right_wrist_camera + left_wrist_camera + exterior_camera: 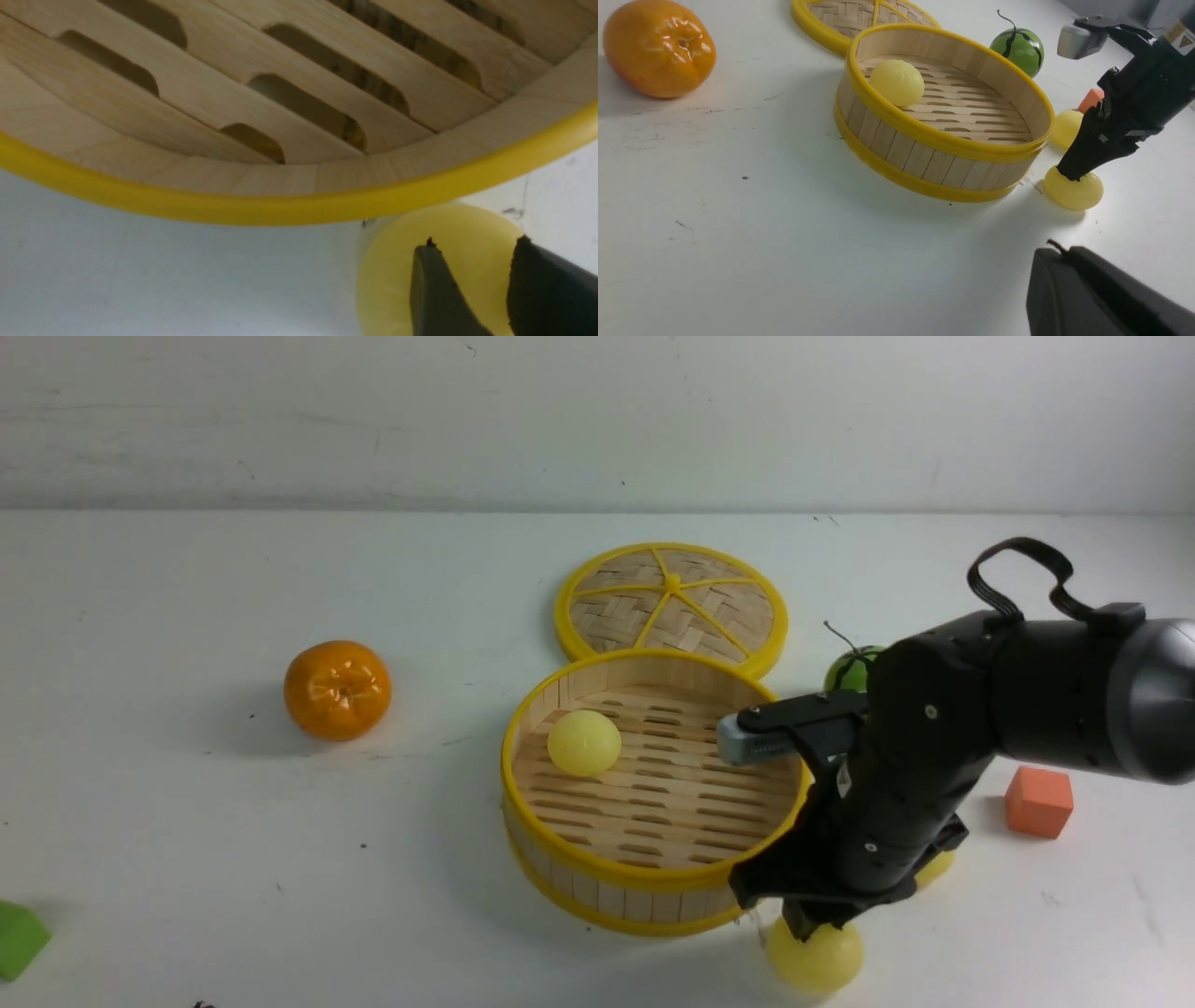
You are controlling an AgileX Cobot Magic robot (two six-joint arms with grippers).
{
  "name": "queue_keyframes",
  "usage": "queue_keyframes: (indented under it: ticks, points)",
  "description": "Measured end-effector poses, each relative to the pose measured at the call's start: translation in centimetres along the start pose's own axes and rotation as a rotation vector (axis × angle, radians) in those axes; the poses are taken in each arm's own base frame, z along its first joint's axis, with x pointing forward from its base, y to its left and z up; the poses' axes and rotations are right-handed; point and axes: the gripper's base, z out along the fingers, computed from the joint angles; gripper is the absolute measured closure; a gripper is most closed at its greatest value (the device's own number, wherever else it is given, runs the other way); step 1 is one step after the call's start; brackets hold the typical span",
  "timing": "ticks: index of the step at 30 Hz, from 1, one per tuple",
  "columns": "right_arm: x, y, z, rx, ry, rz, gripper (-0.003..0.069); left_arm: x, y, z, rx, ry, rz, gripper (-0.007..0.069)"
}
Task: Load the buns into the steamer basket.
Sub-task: Use the right arm to grab a steamed stuffed bun, then use the right arm to put the steamed stuffed bun into the steamer
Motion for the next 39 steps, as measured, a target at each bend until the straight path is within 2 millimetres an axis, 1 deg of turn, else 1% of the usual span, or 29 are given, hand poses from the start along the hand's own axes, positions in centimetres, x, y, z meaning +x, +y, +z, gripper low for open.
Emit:
queue_keyframes:
  ticks: [5,10,11,12,13,14,15,16,20,24,27,29,30,31,33,35,36,37,38,39]
  points:
    - [0.0,0.0,0.0,0.001,0.005,0.0,0.0424,0.0,0.0,0.0,0.0,0.0,0.0,0.0617]
    - [0.0,0.0,-0.1,0.002,0.015,-0.002,0.0485,0.0,0.0,0.0,0.0,0.0,0.0,0.0617]
    - [0.1,0.0,-0.1,0.003,0.024,-0.009,0.054,0.0,0.0,0.0,0.0,0.0,0.0,0.0617]
    - [0.1,0.0,-0.1,0.003,0.029,-0.015,0.0573,0.0,0.0,0.0,0.0,0.0,0.0,0.0617]
    - [0.1,0.0,-0.1,0.003,0.029,-0.017,0.0573,0.0,0.0,0.0,0.0,0.0,0.0,0.0617]
    - [0.2,0.0,-0.2,0.004,0.04,-0.026,0.0619,0.0,0.0,0.0,0.0,0.0,0.0,0.0617]
    - [0.3,0.0,-0.3,0.005,0.044,-0.029,0.0648,0.0,0.0,0.0,0.0,0.0,0.0,0.0617]
    - [0.3,0.0,-0.4,0.004,0.045,-0.029,0.0657,0.0,0.0,0.0,0.0,0.0,0.0,0.0617]
    - [0.6,0.0,-1.9,0.008,0.039,-0.039,0.0662,0.0,0.0,0.0,0.0,0.0,0.0,0.0617]
    - [0.9,-0.1,-3.8,0.019,0.013,-0.057,0.0662,0.0,0.0,0.0,0.0,0.0,0.0,0.0617]
    - [1.3,-0.1,-5.8,0.015,-0.017,-0.062,0.0662,0.0,0.0,0.0,0.0,0.0,0.0,0.0617]
    - [1.1,0.2,-7.5,0.002,-0.046,-0.06,0.0662,0.0,0.0,0.0,0.0,0.0,0.0,0.0617]
    - [0.8,0.4,-8.5,-0.007,-0.075,-0.061,0.066,0.0,0.0,0.0,0.0,0.0,0.0,0.0617]
    - [0.5,0.4,-8.9,-0.01,-0.088,-0.064,0.066,0.0,0.0,0.0,0.0,0.0,0.0,0.0617]
    - [-1.3,1.0,-10.8,-0.029,-0.176,-0.087,0.0657,0.0,0.0,0.0,0.0,0.0,0.0,0.0617]
    - [-3.4,1.6,-12.0,-0.053,-0.257,-0.103,0.0655,0.0,0.0,0.0,0.0,0.0,-0.001,0.0617]
    - [-3.9,1.8,-11.8,-0.057,-0.263,-0.106,0.0655,0.0,0.0,0.0,0.0,0.0,-0.001,0.0617]
    - [-5.8,2.2,-11.9,-0.068,-0.305,-0.114,0.0654,0.0,0.0,0.0,0.0,0.0,-0.001,0.0617]
    - [-6.3,2.3,-11.6,-0.069,-0.309,-0.119,0.0654,0.0,0.0,0.0,0.0,0.0,-0.001,0.0617]
    - [-8.0,2.6,-10.0,-0.07,-0.297,-0.122,0.0654,0.0,0.0,0.0,0.0,0.0,-0.001,0.0617]
